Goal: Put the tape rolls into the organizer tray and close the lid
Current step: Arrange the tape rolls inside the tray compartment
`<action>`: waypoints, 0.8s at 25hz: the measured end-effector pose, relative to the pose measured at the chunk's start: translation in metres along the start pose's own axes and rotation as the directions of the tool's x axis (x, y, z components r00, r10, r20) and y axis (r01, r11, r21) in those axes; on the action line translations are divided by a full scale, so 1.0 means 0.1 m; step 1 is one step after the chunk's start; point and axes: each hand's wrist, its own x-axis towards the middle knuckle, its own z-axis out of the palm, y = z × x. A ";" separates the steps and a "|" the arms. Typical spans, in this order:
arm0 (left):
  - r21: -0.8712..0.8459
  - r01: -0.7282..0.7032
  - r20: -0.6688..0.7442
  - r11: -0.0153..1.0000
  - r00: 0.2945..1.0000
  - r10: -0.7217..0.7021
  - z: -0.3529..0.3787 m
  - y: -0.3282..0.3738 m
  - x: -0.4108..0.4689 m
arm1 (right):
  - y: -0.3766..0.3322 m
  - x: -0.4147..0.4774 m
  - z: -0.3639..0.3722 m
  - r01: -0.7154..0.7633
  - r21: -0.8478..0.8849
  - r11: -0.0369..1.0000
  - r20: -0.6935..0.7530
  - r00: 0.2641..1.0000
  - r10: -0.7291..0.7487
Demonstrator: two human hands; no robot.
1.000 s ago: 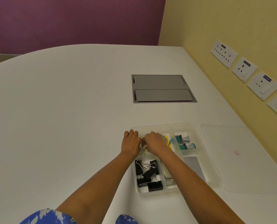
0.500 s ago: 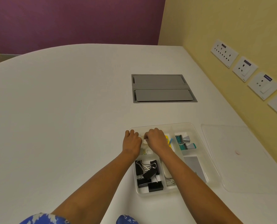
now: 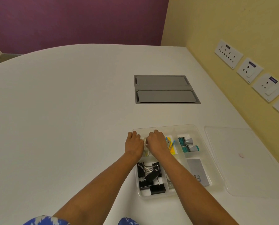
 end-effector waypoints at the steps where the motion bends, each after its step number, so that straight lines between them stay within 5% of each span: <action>1: 0.000 -0.001 -0.003 1.000 1.000 0.001 0.00 0.00 0.00 | 0.00 0.00 0.00 0.001 -0.002 1.000 0.001 1.000 -0.001; 11: -0.139 0.020 -0.071 0.990 0.997 -0.030 -0.05 -0.03 0.06 | 0.00 0.00 -0.07 0.005 0.026 1.000 -0.039 0.999 -0.004; 20: -0.035 -0.030 0.000 0.999 1.000 0.030 -0.08 -0.09 0.18 | -0.02 0.04 -0.11 0.002 -0.105 0.994 0.020 1.000 0.000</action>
